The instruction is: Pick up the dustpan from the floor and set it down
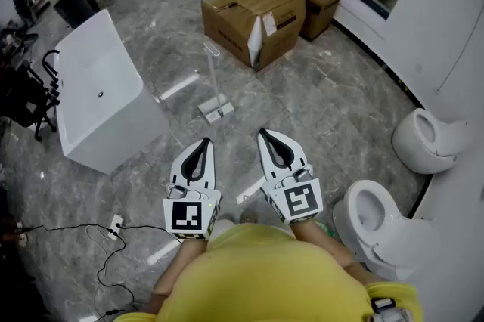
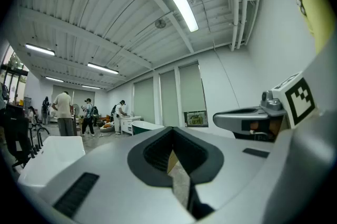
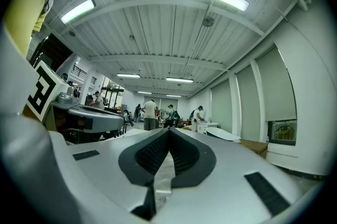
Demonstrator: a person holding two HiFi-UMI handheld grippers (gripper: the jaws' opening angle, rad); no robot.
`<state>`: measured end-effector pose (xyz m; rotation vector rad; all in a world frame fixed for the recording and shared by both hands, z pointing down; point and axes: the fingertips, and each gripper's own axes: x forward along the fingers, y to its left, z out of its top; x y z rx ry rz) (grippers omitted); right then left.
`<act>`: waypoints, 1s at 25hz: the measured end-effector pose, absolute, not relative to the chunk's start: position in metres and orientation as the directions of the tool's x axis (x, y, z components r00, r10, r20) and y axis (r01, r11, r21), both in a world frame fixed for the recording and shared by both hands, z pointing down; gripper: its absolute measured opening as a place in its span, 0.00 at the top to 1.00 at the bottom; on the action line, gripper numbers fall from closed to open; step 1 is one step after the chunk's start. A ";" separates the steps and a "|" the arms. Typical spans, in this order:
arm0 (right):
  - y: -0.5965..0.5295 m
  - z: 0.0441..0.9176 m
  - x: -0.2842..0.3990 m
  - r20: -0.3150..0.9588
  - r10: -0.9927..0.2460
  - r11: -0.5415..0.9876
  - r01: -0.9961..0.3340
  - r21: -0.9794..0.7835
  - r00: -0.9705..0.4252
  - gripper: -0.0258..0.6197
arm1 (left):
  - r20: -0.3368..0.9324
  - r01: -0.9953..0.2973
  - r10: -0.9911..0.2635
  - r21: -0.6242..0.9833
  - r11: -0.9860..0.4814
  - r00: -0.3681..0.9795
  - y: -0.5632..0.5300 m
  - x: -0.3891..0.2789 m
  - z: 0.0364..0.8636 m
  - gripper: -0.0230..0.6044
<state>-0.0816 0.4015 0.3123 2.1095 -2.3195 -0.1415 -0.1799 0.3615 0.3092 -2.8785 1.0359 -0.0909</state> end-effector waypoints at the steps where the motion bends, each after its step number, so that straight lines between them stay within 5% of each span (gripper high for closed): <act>1: 0.402 0.315 -0.078 -0.053 -0.994 0.091 -0.993 0.075 -0.095 0.95 | 0.029 -0.633 -0.638 -0.096 -0.768 0.770 0.363 -0.176 0.310 0.96; 11: 0.382 0.332 -0.060 -0.036 -0.993 0.111 -0.993 0.045 -0.112 0.94 | 0.051 -0.632 -0.637 -0.086 -0.770 0.769 0.345 -0.158 0.321 0.96; 25: 0.236 0.355 -0.021 0.013 -0.990 0.141 -0.988 0.057 -0.140 0.80 | 0.053 -0.620 -0.624 -0.071 -0.781 0.780 0.196 -0.109 0.334 0.96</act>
